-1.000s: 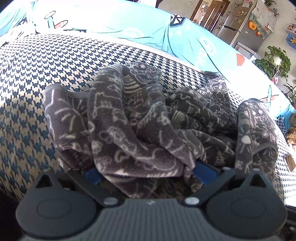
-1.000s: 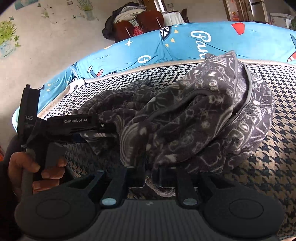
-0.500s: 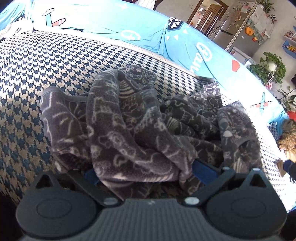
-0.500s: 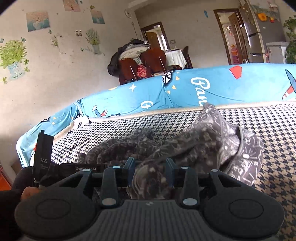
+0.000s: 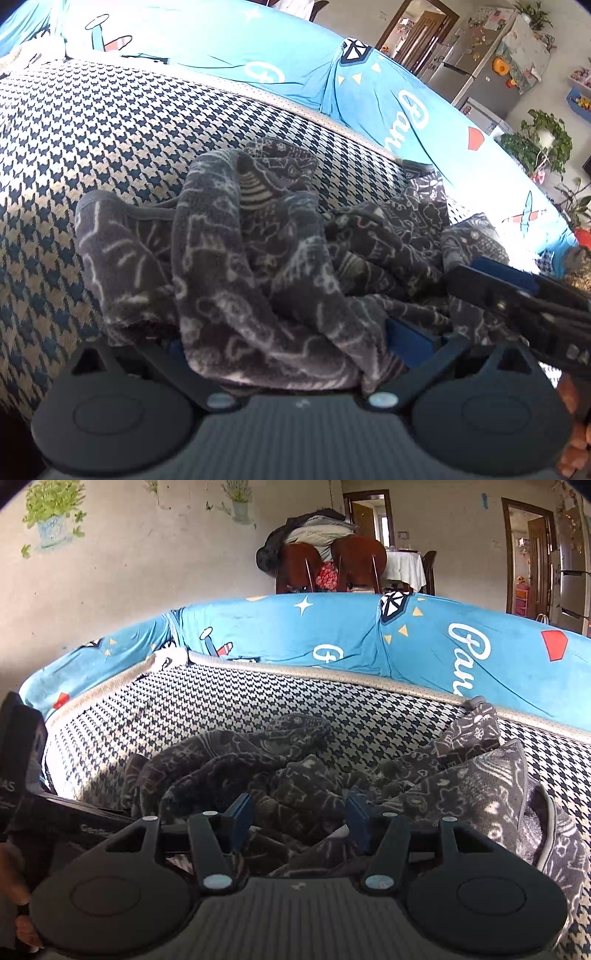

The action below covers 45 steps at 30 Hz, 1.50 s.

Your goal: Fold clothes

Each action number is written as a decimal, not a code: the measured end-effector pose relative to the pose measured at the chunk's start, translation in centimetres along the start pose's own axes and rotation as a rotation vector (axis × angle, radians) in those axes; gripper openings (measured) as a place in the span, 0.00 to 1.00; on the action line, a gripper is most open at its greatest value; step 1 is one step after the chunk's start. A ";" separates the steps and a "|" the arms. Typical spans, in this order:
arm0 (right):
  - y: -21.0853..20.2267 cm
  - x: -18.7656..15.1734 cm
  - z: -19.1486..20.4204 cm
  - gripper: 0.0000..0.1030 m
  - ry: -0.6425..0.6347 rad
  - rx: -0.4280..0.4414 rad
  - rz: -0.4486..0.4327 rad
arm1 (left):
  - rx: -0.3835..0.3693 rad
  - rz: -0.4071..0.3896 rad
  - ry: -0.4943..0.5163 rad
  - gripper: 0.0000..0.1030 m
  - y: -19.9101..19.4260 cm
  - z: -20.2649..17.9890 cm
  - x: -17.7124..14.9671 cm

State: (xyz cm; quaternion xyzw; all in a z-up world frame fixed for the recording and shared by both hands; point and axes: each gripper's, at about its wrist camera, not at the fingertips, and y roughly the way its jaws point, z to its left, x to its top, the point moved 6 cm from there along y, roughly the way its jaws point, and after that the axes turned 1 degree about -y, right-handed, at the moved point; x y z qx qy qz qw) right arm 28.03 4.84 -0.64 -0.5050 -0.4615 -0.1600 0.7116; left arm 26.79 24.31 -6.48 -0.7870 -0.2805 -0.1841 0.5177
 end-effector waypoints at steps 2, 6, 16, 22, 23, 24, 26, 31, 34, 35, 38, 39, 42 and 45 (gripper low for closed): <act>1.3 0.1 -0.1 0.59 -0.013 0.000 0.020 | 0.006 0.005 0.005 1.00 0.3 0.0 0.0; 3.5 0.7 -0.8 0.70 -0.032 -0.011 0.046 | 0.005 0.012 0.008 1.00 0.7 0.0 0.1; 9.2 0.2 -1.9 0.57 -0.031 0.013 0.179 | 0.035 -0.004 0.045 1.00 2.0 -0.7 0.5; 9.3 1.1 -3.0 0.18 0.024 0.002 0.148 | 0.066 -0.054 0.100 0.84 2.2 -1.3 1.8; 9.2 1.4 -3.1 0.14 0.032 0.004 0.135 | 0.071 -0.063 0.117 0.81 2.3 -1.5 2.1; 9.0 1.8 -3.2 0.14 0.038 0.002 0.120 | 0.074 -0.072 0.130 0.75 2.3 -1.8 2.4; 8.7 2.5 -3.5 0.14 0.052 0.000 0.089 | 0.076 -0.087 0.149 0.66 2.3 -2.1 3.2; 7.5 5.2 -4.9 0.13 0.146 -0.005 -0.012 | 0.103 -0.142 0.185 0.50 2.4 -3.1 6.4; 6.5 7.2 -6.1 0.13 0.198 -0.012 -0.087 | 0.126 -0.210 0.193 0.49 2.0 -3.6 9.2; 6.2 7.9 -6.5 0.13 0.213 -0.015 -0.110 | 0.133 -0.234 0.203 0.49 1.9 -3.9 10.3; 5.7 9.8 -7.6 0.12 0.254 -0.023 -0.173 | 0.155 -0.301 0.236 0.49 1.5 -4.9 13.3; 5.6 10.4 -7.9 0.13 0.265 -0.028 -0.196 | 0.164 -0.319 0.246 0.49 1.5 -5.2 14.3; 5.5 12.5 -8.8 0.09 0.291 -0.031 -0.266 | 0.200 -0.363 0.255 0.48 1.9 -5.7 17.0; 5.1 15.0 -9.6 0.04 0.301 -0.027 -0.353 | 0.248 -0.408 0.246 0.47 2.2 -5.4 19.0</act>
